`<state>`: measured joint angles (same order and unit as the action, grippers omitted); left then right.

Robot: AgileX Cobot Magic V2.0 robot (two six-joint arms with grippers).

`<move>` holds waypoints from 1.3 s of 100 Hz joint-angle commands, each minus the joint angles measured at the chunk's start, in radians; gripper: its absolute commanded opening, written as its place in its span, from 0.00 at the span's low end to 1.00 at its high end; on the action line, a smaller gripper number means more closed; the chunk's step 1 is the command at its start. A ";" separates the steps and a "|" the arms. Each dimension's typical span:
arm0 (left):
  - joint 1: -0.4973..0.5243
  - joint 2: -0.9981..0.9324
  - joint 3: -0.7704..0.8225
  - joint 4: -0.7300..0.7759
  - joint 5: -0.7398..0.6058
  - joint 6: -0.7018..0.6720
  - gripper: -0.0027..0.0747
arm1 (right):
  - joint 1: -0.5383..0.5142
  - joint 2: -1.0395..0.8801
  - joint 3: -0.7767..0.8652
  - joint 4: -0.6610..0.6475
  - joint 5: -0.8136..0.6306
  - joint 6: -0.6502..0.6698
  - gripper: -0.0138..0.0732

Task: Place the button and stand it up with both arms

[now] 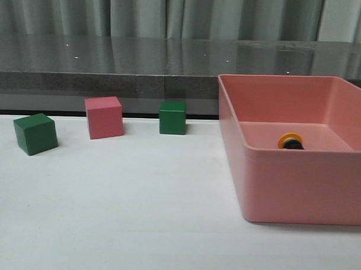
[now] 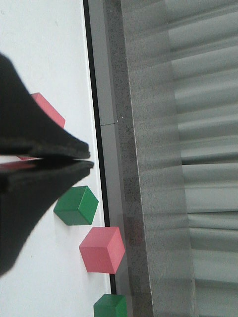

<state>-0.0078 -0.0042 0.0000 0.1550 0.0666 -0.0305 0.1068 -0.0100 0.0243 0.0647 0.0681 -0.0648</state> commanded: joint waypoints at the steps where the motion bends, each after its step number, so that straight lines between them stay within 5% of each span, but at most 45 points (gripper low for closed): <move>1: 0.001 -0.031 0.046 -0.010 -0.078 -0.011 0.01 | -0.004 -0.017 -0.011 -0.008 -0.075 0.001 0.02; 51: 0.001 -0.031 0.046 -0.010 -0.078 -0.011 0.01 | -0.004 -0.017 -0.011 -0.008 -0.077 0.001 0.02; 72: 0.001 -0.031 0.046 -0.010 -0.078 -0.011 0.01 | -0.001 -0.017 -0.030 -0.007 -0.261 0.001 0.02; 111: 0.001 -0.031 0.046 -0.010 -0.078 -0.011 0.01 | -0.001 0.288 -0.598 0.082 0.372 0.003 0.02; 130: 0.001 -0.031 0.046 -0.010 -0.078 -0.011 0.01 | -0.001 0.585 -0.832 0.221 0.475 0.003 0.02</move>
<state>-0.0078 -0.0042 0.0000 0.1550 0.0666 -0.0305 0.1068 0.4506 -0.7040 0.2186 0.5643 -0.0628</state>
